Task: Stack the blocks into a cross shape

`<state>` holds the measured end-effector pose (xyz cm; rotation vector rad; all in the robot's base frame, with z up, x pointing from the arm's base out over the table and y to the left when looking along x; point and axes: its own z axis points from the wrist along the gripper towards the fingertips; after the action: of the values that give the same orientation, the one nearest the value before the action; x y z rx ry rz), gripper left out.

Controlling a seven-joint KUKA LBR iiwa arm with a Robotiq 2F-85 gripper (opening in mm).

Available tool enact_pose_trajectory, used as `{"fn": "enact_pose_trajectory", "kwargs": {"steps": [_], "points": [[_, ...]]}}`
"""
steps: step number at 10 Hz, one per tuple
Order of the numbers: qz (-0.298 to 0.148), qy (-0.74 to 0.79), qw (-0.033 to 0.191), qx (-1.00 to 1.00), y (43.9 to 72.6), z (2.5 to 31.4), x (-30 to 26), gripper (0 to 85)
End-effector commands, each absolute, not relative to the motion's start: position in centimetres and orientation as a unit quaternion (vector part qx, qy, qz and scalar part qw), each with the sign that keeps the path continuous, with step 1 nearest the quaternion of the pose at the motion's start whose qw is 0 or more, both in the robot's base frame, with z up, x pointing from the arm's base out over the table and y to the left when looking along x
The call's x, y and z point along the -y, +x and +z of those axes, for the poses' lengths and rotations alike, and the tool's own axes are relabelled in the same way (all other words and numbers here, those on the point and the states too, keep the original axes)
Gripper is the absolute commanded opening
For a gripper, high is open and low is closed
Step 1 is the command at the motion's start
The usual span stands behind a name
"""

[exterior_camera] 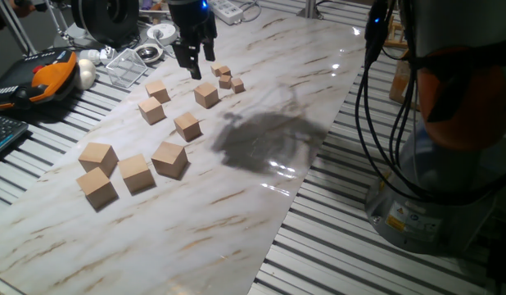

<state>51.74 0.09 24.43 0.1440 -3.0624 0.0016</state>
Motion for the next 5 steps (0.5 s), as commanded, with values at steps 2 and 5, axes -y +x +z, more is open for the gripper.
{"fn": "enact_pose_trajectory", "kwargs": {"steps": [2,5], "points": [[-0.002,0.045,0.038,0.998,51.8,24.3,-0.3,0.0],[-0.002,0.036,0.036,0.999,51.6,24.0,-2.3,0.0]]}}
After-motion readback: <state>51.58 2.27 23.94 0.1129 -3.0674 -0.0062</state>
